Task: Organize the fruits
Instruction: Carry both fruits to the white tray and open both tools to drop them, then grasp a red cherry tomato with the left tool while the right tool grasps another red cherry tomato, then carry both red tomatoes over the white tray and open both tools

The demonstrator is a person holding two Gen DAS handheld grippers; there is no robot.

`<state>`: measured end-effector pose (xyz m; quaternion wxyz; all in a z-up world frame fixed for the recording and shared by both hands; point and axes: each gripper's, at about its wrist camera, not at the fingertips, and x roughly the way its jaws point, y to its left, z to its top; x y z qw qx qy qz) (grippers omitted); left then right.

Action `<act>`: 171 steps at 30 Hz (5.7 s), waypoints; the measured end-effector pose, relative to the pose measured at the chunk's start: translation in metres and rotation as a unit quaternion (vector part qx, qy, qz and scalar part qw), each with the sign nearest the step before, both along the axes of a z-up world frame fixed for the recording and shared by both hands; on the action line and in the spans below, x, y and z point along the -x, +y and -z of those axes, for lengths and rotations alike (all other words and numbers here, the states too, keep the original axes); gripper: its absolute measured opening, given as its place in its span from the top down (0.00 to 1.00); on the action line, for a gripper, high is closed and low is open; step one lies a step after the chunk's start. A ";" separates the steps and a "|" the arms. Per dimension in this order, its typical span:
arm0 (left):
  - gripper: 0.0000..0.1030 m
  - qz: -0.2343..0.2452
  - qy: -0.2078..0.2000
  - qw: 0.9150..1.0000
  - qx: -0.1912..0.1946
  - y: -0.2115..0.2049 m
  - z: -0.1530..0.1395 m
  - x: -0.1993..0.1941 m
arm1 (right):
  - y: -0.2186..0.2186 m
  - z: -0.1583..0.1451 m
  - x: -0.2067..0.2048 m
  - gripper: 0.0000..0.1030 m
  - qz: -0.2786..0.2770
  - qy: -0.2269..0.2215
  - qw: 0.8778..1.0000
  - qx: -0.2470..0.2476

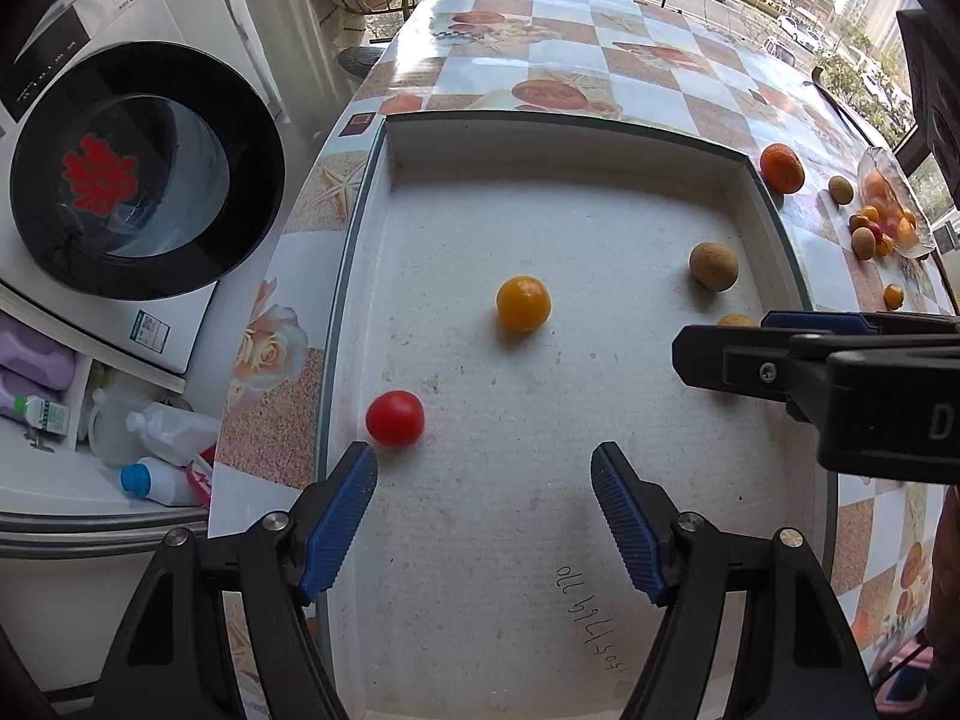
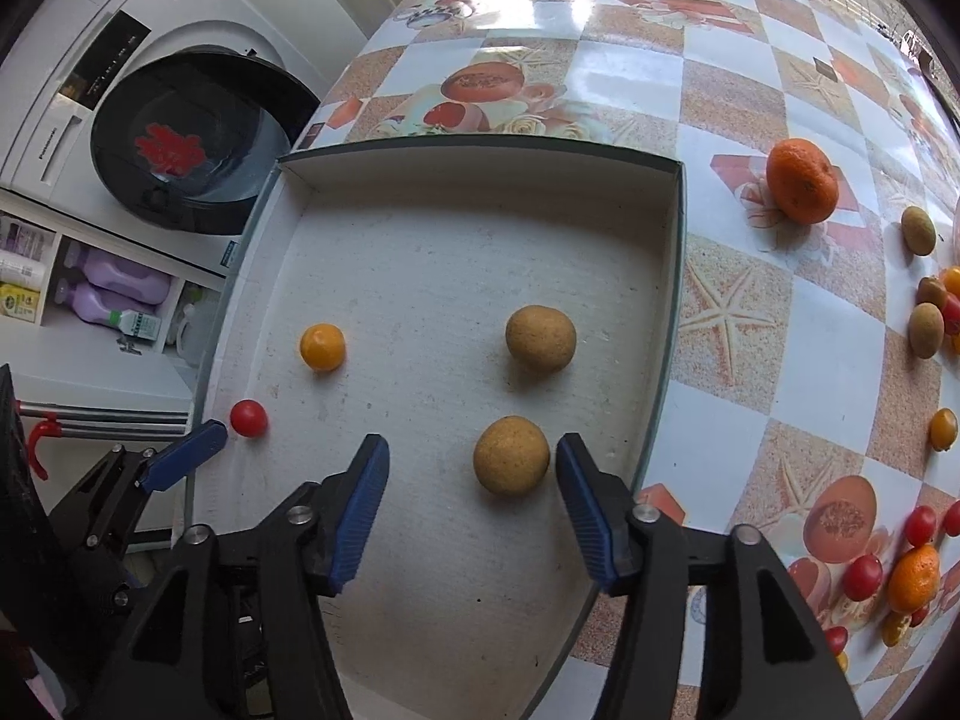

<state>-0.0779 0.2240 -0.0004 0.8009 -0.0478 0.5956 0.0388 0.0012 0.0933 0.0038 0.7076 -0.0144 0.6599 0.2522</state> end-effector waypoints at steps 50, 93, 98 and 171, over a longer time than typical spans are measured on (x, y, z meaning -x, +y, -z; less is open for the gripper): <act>0.27 0.231 0.002 0.973 0.030 -0.270 0.003 -0.056 | -0.317 -0.005 0.055 0.41 0.193 -0.046 0.973 0.120; 0.76 0.183 -0.020 0.980 0.076 -0.229 -0.031 -0.045 | -0.312 -0.034 0.038 0.79 0.214 -0.045 0.975 0.044; 0.76 0.175 -0.030 0.982 0.072 -0.210 -0.041 -0.040 | -0.299 -0.042 0.036 0.79 0.208 -0.048 0.976 0.039; 0.16 0.015 0.001 1.000 -0.016 -0.017 -0.005 0.022 | -0.016 -0.018 0.024 0.21 -0.005 -0.006 1.000 -0.028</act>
